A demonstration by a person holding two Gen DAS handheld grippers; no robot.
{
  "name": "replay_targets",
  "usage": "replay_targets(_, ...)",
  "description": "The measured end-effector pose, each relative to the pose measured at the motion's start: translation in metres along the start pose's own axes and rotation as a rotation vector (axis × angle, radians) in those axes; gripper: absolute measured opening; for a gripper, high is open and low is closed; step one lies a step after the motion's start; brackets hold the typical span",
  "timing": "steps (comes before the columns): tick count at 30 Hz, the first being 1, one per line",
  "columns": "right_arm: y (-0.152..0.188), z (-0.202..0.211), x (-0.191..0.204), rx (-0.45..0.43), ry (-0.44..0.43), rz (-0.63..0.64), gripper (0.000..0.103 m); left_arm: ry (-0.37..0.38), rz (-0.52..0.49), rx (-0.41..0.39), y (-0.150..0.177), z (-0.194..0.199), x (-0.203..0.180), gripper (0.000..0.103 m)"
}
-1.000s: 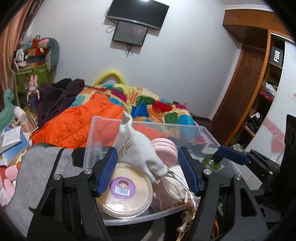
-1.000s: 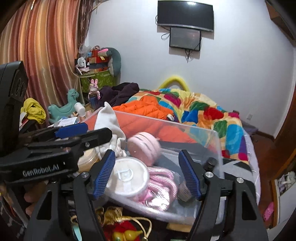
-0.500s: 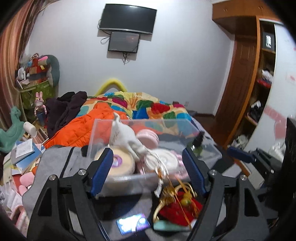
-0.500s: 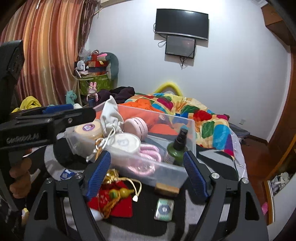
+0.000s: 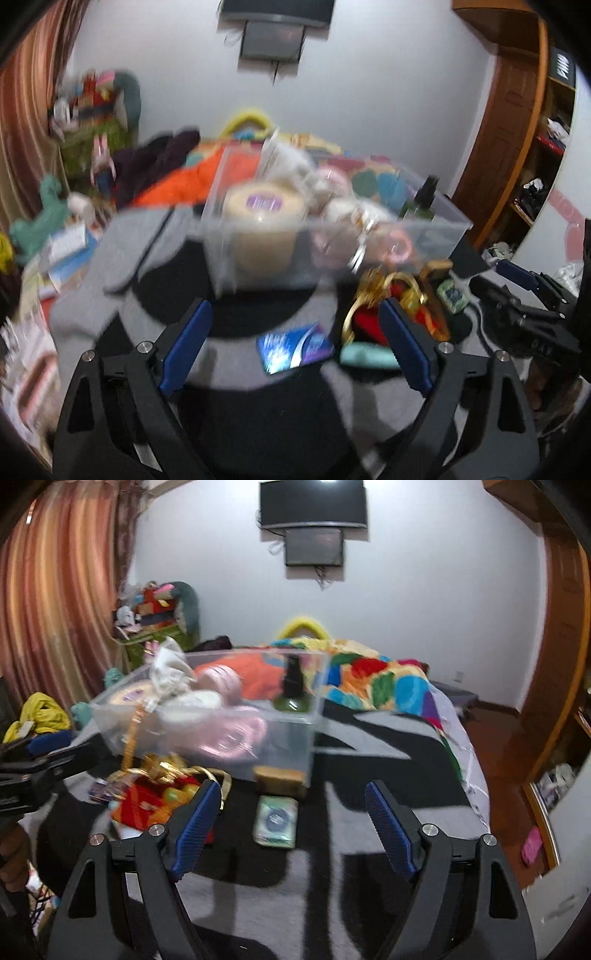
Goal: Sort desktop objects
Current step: 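Grasp the blue Max box with the left tool while the right tool grasps the green card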
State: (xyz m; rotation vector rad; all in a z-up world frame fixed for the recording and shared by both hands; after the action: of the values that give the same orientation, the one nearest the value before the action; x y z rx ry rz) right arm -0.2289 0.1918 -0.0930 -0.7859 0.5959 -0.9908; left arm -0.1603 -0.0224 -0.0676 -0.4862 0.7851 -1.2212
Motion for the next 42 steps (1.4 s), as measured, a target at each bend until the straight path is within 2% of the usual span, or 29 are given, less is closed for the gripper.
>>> replay_targets(4, 0.010, -0.007, -0.004, 0.021, -0.041, -0.052, 0.078, -0.056, 0.064, 0.036, 0.009, -0.010, 0.024, 0.092)
replay_targets(8, 0.020, -0.015, 0.000, 0.046, -0.053, -0.060, 0.078, -0.040, 0.101, 0.067, 0.013, -0.017, 0.028, 0.092)
replay_targets(15, 0.031, -0.024, 0.008, 0.064, -0.066, -0.066, 0.078, -0.091, 0.014, 0.075, 0.017, -0.026, 0.010, 0.092)
replay_targets(17, 0.032, -0.023, 0.009, 0.057, -0.061, -0.062, 0.078, -0.126, -0.016, 0.065, 0.020, -0.030, 0.004, 0.092)
replay_targets(23, 0.032, -0.023, 0.008, 0.054, -0.084, -0.070, 0.078, -0.193, -0.027, 0.064, 0.021, -0.040, 0.000, 0.090)
replay_targets(24, 0.031, -0.024, 0.008, 0.053, -0.082, -0.071, 0.076, -0.206, -0.022, 0.058, 0.021, -0.041, 0.000, 0.086)
replay_targets(25, 0.031, -0.024, 0.008, 0.055, -0.081, -0.070, 0.073, -0.224, -0.016, 0.039, 0.021, -0.039, 0.000, 0.075)
replay_targets(27, 0.030, -0.024, 0.009, 0.056, -0.078, -0.062, 0.067, -0.236, -0.018, 0.019, 0.022, -0.037, -0.001, 0.062)
replay_targets(28, 0.030, -0.025, 0.010, 0.055, -0.081, -0.054, 0.063, -0.230, -0.021, 0.012, 0.023, -0.036, -0.002, 0.052)
replay_targets(33, 0.031, -0.026, 0.005, 0.054, -0.069, -0.065, 0.040, -0.226, -0.022, -0.017, 0.024, -0.029, -0.002, 0.051)
replay_targets(35, 0.030, -0.024, 0.000, 0.047, -0.065, -0.086, 0.023, -0.233, -0.018, -0.055, 0.025, -0.020, -0.002, 0.051)
replay_targets(37, 0.030, -0.022, -0.003, 0.043, -0.087, -0.110, 0.022, -0.242, -0.021, -0.084, 0.025, -0.012, -0.002, 0.051)
replay_targets(42, 0.027, -0.017, -0.007, 0.020, -0.114, -0.146, 0.022, -0.212, 0.016, -0.113, 0.017, 0.002, 0.003, 0.051)
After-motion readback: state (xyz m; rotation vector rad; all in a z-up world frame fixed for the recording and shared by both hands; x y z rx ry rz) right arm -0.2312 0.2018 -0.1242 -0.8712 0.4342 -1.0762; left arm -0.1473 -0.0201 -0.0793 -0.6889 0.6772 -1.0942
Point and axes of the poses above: each gripper's, at about its wrist camera, not at the fingertips, and z roughly against the way its jaws point, x to its left, y to its underside, the point moved 5 cm from there along -z, roughly the way its jaws point, and after that the axes turned 8 degrees about z, right-handed, at the moved point
